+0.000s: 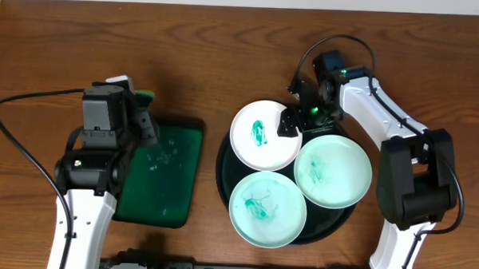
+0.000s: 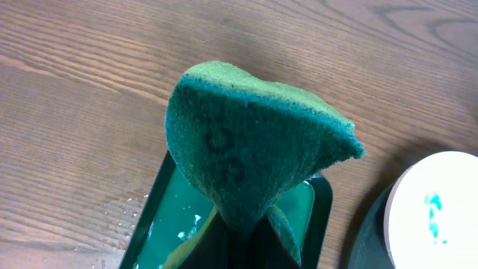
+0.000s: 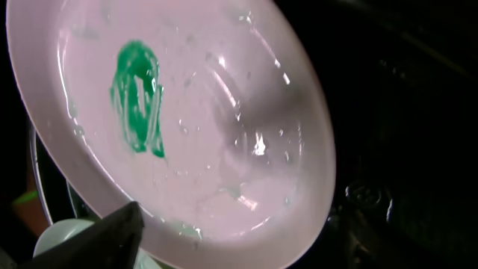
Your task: Clean dirty plates on tray and stack at the side
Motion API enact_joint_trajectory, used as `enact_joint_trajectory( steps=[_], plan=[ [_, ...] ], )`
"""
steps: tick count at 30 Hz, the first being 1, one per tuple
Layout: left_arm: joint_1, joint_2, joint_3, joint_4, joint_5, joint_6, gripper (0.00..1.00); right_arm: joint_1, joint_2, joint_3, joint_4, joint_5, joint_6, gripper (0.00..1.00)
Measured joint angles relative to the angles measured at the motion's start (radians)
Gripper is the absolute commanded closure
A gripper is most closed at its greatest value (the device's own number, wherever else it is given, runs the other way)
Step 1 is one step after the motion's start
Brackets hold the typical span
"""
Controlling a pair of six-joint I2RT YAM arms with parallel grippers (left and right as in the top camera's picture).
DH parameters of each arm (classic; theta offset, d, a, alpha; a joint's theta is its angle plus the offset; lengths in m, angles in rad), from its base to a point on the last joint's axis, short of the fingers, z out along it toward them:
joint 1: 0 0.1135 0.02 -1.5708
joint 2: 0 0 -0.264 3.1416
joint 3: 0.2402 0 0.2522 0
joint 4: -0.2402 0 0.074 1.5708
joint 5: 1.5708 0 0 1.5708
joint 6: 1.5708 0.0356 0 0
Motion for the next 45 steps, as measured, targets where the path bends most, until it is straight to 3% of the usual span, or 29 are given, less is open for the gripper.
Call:
enact_joint_trajectory(
  steps=[20,28,33,37,38,39,41,45],
  plan=[
    [0.0,0.0,0.0,-0.005,0.0,0.0,0.93,0.001,0.0,-0.003,0.076,0.04,0.122,0.37],
    [0.0,0.0,0.0,-0.006,0.0,0.0,0.93,0.001,0.0,-0.088,0.144,0.05,0.137,0.41],
    [0.0,0.0,0.0,-0.006,0.0,0.0,0.93,0.0,-0.008,-0.127,0.191,0.057,0.154,0.53],
    [0.0,0.0,0.0,-0.01,0.0,0.0,0.93,0.0,-0.012,-0.141,0.216,0.068,0.176,0.7],
    [0.0,0.0,0.0,-0.011,0.0,0.0,0.93,0.0,-0.012,-0.144,0.222,0.066,0.179,0.76],
    [0.0,0.0,0.0,-0.013,0.0,0.0,0.93,0.0,-0.012,-0.145,0.224,0.066,0.179,0.89],
    [0.0,0.0,0.0,-0.018,0.0,0.0,0.93,0.001,-0.01,-0.15,0.232,0.064,0.19,0.99],
    [0.0,0.0,0.0,-0.022,0.0,0.0,0.93,0.001,-0.01,-0.154,0.234,0.058,0.207,0.99]
  ],
)
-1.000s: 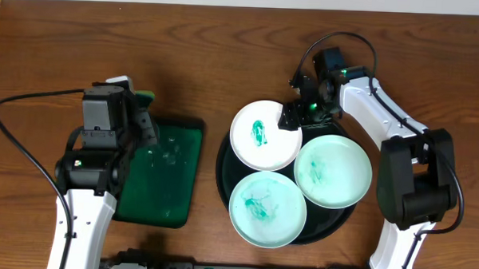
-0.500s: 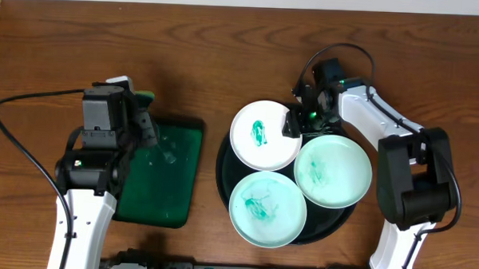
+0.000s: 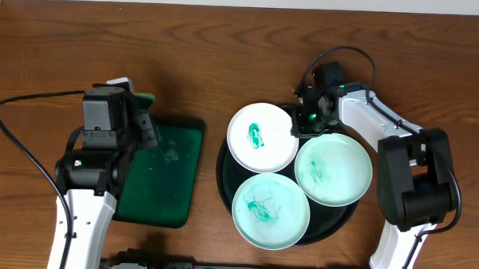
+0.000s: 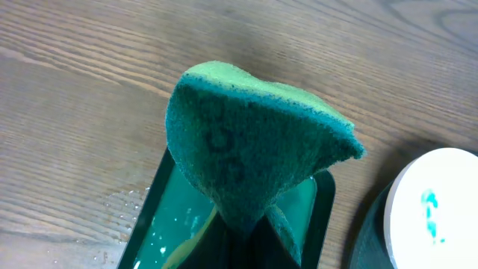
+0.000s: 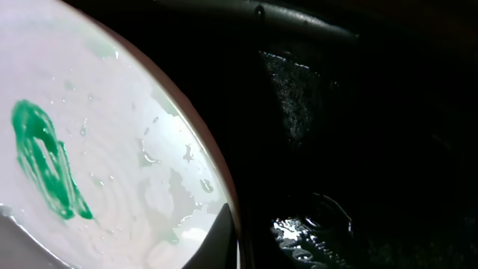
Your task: Clean dirty plates on tray and stack at the side
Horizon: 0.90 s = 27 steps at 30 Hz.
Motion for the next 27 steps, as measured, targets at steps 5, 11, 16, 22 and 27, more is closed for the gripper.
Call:
enact_joint_trajectory(
  steps=[5,11,16,22,27],
  plan=[
    [0.0,0.0,0.0,-0.004,0.0,0.0,0.93,0.0,0.0,0.0,0.0,-0.006,0.006,0.99],
    [0.0,0.001,0.0,-0.01,0.0,0.0,0.93,0.0,0.0,0.0,0.0,-0.01,0.011,0.99],
    [0.0,0.008,0.0,-0.011,0.0,0.001,0.93,0.0,0.0,0.0,0.0,-0.01,0.011,0.99],
    [0.0,0.012,0.0,-0.011,0.0,0.011,0.92,0.0,0.0,0.0,0.0,-0.012,0.011,0.99],
    [0.0,0.012,0.0,-0.012,0.0,0.014,0.93,0.0,0.0,0.0,0.0,-0.013,0.011,0.99]
  ],
)
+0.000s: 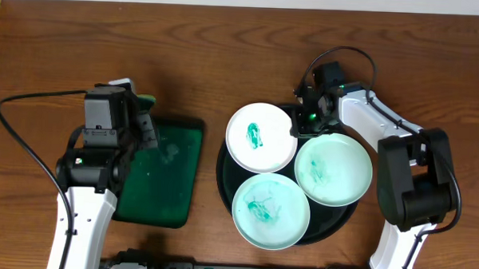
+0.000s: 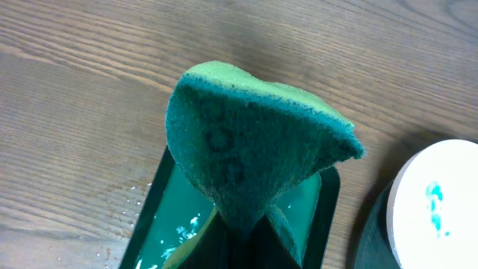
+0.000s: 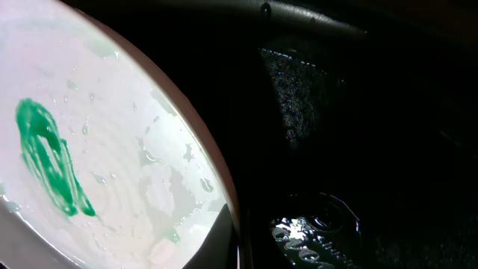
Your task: Clean dirty plates on tray and stack at the side
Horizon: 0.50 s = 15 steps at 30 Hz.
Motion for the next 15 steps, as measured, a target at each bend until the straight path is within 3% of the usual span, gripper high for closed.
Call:
enact_joint_trajectory(
  steps=[6,15],
  plan=[
    [0.0,0.033,0.0,-0.047,0.092,-0.035,0.93,0.0,0.0,0.0,0.0,0.0,0.0,0.99],
    [-0.122,0.275,0.0,0.018,0.347,-0.165,0.93,0.0,0.0,0.0,-0.005,-0.001,0.0,0.99]
  ],
)
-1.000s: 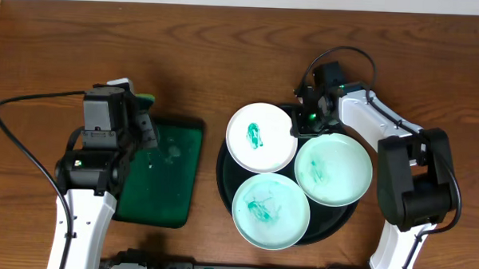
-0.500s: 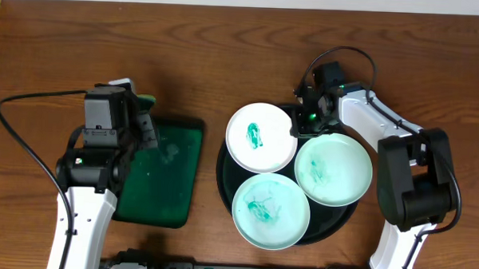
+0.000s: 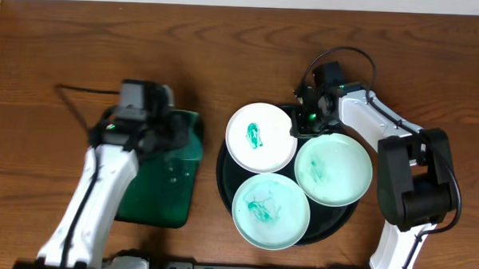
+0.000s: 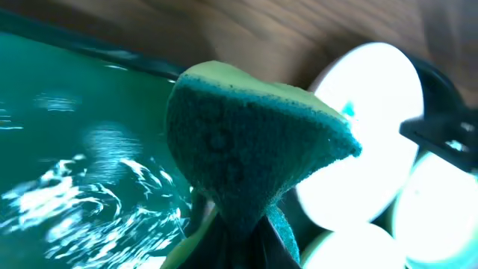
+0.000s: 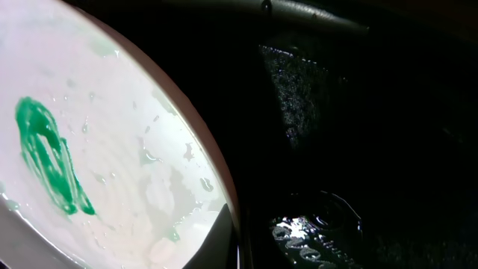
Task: Clean dirty plates on tray and stack at the side
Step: 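Scrub the top white plate with the sponge in the left gripper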
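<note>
A white plate [image 3: 261, 137] with a green smear lies at the far left of the round black tray [image 3: 222, 175], overhanging its edge. My right gripper [image 3: 300, 127] is shut on this plate's right rim. In the right wrist view one dark finger [image 5: 213, 237] lies on the wet plate [image 5: 97, 142]. Two pale green smeared plates [image 3: 332, 170] [image 3: 270, 210] also lie on the tray. My left gripper [image 3: 178, 132] is shut on a green sponge [image 4: 246, 142] over the right edge of the green water tray [image 3: 154, 187].
The green water tray [image 4: 67, 149] holds rippling water and foam. The black tray's wet floor [image 5: 358, 112] shows beside the white plate. Bare wooden table [image 3: 194, 53] lies behind and left of both trays. The right arm's cable loops behind the black tray.
My left arm has moved right with the sponge, from the water tray's far left corner to its right edge, nearer the white plate. The right gripper and the plates have not moved.
At first my right gripper stood over the white plate's right side while the left held the sponge by the water tray's far left corner. Then the right gripper was down at the plate's rim, the plate slightly further left. Now the sponge is over the tray's right edge.
</note>
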Motion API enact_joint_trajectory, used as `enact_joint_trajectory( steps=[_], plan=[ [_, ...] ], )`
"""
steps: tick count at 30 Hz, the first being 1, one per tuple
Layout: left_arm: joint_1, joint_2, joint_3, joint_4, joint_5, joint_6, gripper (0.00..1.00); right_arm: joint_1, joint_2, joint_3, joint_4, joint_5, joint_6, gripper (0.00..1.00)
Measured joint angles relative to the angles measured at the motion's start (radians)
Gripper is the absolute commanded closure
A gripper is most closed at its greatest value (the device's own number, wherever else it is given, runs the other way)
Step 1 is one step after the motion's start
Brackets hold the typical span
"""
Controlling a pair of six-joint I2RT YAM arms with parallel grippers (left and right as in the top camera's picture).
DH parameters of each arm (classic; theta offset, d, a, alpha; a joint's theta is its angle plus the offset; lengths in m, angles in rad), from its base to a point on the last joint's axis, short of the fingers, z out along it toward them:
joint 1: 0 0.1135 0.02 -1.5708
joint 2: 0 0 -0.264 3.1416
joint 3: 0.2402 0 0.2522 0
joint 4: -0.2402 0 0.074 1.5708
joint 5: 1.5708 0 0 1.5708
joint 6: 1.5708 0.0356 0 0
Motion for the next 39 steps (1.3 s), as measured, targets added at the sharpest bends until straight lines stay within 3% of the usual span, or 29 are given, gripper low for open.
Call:
enact_joint_trajectory(
  steps=[12,23,30,39],
  plan=[
    [-0.28,0.227,0.0,0.36,0.173,-0.189,0.93,0.0,0.0,0.0,-0.006,-0.003,0.0,0.99],
    [-0.358,0.426,0.0,0.612,0.185,-0.351,0.93,0.0,0.0,0.0,-0.023,-0.007,0.005,0.99],
    [-0.364,0.462,0.0,0.621,0.137,-0.383,0.93,0.0,0.0,0.0,-0.027,-0.01,0.007,0.99],
    [-0.352,0.447,0.034,0.449,0.022,-0.416,0.92,0.0,0.0,0.0,-0.034,-0.02,0.007,0.99]
  ],
)
